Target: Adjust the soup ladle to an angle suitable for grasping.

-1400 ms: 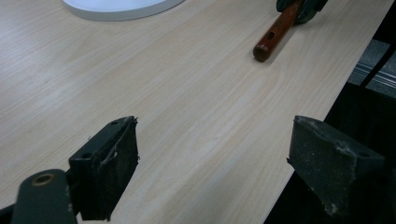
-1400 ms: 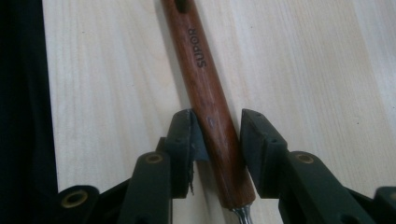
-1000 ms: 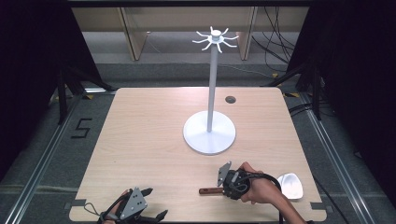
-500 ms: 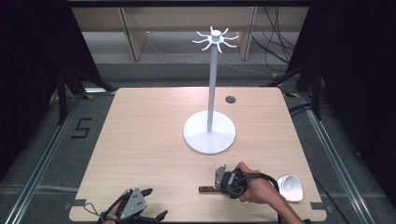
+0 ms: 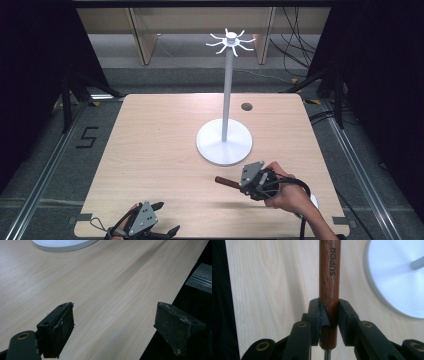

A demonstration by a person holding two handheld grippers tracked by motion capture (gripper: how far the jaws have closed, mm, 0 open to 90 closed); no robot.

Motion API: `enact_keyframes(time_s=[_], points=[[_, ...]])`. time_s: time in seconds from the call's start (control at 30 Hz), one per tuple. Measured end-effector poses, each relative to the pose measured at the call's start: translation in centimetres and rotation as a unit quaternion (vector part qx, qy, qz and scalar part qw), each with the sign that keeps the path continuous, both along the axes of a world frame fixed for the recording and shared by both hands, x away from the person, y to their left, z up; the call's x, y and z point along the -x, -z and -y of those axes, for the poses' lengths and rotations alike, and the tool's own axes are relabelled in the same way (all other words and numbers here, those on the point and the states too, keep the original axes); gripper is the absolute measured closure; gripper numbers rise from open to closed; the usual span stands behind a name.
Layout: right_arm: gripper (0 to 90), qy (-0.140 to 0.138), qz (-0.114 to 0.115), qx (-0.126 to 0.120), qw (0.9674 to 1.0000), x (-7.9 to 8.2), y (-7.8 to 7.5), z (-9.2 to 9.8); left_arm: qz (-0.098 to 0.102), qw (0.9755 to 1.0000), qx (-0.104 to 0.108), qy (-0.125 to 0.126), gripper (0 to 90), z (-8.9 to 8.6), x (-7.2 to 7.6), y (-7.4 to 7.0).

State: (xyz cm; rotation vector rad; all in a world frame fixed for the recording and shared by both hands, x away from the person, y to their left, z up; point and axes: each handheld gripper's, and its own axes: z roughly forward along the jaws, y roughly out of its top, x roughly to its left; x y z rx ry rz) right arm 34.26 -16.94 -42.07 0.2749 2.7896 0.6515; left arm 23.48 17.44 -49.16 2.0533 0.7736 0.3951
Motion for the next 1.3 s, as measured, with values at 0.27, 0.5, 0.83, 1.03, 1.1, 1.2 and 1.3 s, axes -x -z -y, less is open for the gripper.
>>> enact_keyframes(time_s=[0.27, 0.5, 0.83, 1.03, 1.1, 1.2, 1.3], points=[[74.3, 0.038, 0.023, -0.074, 0.9963, 0.4, -3.0, 2.3, 0.001, 1.0, -0.005, 0.002, 15.1, 0.0, 0.0, 0.0], [74.3, 0.057, 0.04, -0.133, 0.9886, 0.5, -5.1, 4.2, -0.001, 0.9996, -0.026, 0.01, 15.1, -0.2, -0.1, -0.1], [74.3, 0.112, 0.085, -0.226, 0.9639, 0.4, -6.7, 6.1, 0.003, 0.9998, -0.02, 0.006, 15.1, -0.1, -0.1, 0.0], [74.3, 0.113, 0.083, -0.264, 0.9542, 0.4, -7.5, 7.1, -0.003, 0.9998, -0.017, 0.009, 15.1, -0.1, 0.0, -0.1], [74.3, 0.125, 0.096, -0.281, 0.9466, 0.4, -7.8, 7.5, -0.002, 0.9996, -0.026, 0.01, 15.0, -0.2, -0.1, -0.1], [74.4, 0.13, 0.101, -0.314, 0.9351, 0.4, -8.2, 7.8, -0.002, 0.9998, -0.017, 0.008, 15.1, -0.1, 0.0, -0.1], [74.3, 0.134, 0.1, -0.34, 0.9253, 0.3, -8.5, 7.9, -0.001, 0.9999, -0.016, 0.004, 15.1, -0.1, -0.1, -0.1]])
